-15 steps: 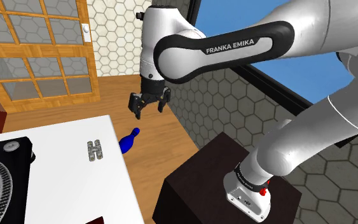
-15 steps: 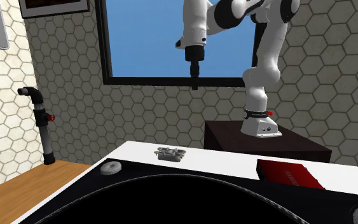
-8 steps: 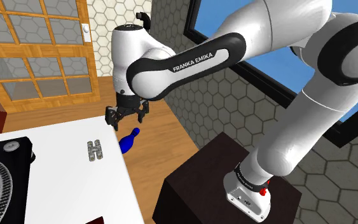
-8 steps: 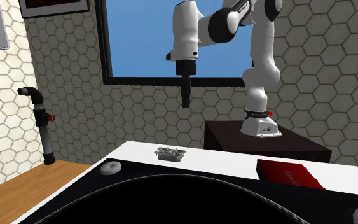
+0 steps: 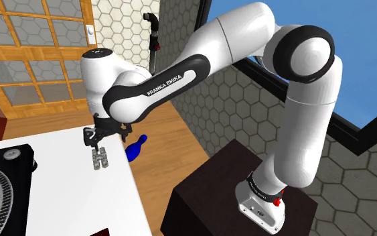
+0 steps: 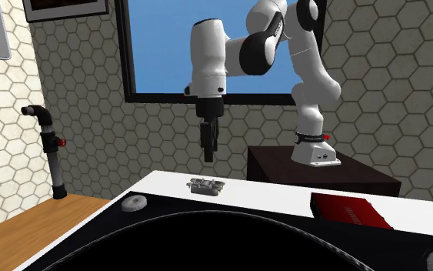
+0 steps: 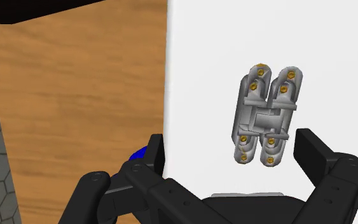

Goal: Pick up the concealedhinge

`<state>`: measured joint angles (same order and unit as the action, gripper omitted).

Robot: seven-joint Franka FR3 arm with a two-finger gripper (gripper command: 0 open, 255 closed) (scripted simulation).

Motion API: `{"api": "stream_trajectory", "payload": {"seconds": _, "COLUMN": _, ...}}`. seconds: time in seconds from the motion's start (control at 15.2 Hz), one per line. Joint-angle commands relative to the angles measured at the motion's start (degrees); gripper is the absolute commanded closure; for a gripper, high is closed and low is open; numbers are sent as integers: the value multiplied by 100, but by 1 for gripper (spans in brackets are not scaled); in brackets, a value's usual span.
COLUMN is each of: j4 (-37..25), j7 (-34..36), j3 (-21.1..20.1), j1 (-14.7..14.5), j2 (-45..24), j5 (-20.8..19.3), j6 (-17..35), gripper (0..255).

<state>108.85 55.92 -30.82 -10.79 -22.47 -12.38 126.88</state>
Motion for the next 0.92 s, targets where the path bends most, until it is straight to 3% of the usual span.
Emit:
{"api": "stream_trajectory", "payload": {"seconds": 0.0, "j4": -419, "j7": 213, "j3": 105, "j1": -224, "j2": -462, "j5": -237, "j6": -21, "gripper": 0}}
{"api": "stream_trajectory", "payload": {"seconds": 0.2, "j4": -1028, "j7": 408, "j3": 255, "j1": -528, "j2": -1053, "j5": -467, "j6": -89, "gripper": 0}}
{"api": "stream_trajectory", "payload": {"seconds": 0.79, "j4": -965, "j7": 510, "j3": 400, "j1": -626, "j2": -1407, "j5": -652, "j6": 307, "gripper": 0}}
{"api": "stream_trajectory", "payload": {"seconds": 0.86, "j4": -943, "j7": 510, "j3": 395, "j1": -620, "j2": -1388, "j5": -647, "j6": 310, "gripper": 255}}
